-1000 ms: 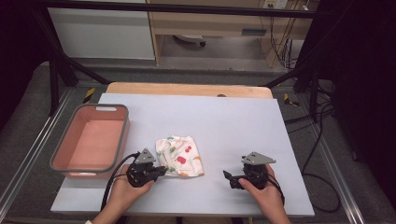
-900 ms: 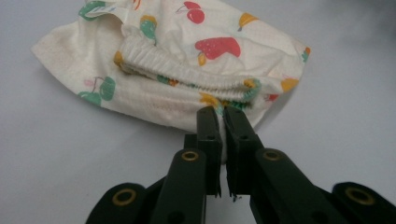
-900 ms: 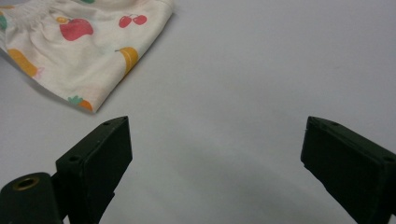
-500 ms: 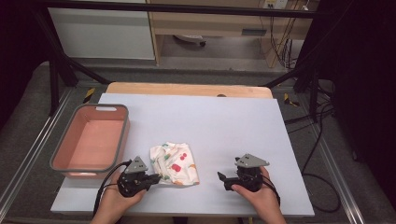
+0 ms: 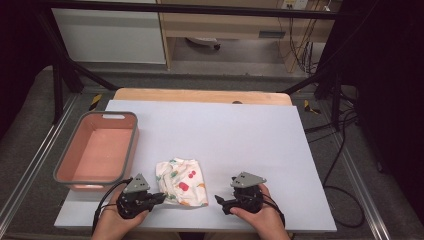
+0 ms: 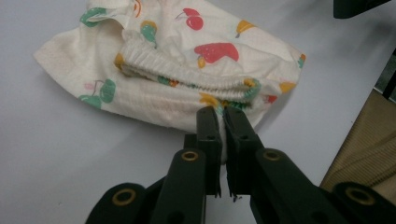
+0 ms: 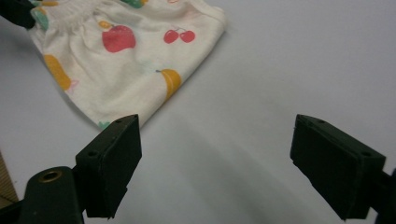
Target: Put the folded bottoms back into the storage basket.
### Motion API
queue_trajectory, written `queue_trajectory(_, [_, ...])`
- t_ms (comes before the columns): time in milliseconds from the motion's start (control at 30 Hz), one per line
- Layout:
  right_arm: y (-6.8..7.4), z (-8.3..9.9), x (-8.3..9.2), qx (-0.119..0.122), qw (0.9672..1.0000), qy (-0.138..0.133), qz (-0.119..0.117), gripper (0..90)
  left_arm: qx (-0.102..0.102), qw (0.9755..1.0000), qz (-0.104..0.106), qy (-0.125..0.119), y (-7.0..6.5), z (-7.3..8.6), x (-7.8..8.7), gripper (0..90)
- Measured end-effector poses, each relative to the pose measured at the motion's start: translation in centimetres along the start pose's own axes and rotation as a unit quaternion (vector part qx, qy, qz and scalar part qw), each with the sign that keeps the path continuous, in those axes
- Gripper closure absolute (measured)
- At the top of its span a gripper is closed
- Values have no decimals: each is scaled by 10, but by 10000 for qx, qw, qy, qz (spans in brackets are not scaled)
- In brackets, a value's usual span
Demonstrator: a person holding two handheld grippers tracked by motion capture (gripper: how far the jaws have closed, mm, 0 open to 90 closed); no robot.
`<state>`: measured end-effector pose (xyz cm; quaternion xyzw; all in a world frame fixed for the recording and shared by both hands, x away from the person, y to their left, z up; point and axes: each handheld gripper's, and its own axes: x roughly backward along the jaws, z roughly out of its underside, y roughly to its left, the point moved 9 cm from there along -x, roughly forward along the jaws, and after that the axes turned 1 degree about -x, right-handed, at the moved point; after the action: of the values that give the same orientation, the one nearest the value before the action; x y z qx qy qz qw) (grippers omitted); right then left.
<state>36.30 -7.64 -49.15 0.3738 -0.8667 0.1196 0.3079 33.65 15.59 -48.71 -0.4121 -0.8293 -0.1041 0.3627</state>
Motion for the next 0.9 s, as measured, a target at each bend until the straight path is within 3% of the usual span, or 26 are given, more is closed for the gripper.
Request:
queue_trajectory(333, [22,1,-9,167,9994,126,-271,240,78,10000,-57,-5,0,10,8,846])
queue_trajectory(367, [23,1,-10,183,9993,133,-298,252,77,9999,-115,-37,0,9,8,823])
queue_trajectory(500, [32,1,-11,247,9988,151,-406,287,95,9985,-459,-270,6,0,11,587])
queue_trajectory(600, [39,1,-14,350,9977,191,-553,333,125,9971,-605,-437,10,-4,13,524])
queue_trajectory(900, [59,4,-27,570,9944,367,-811,481,189,9932,-1030,-511,22,-7,13,424])
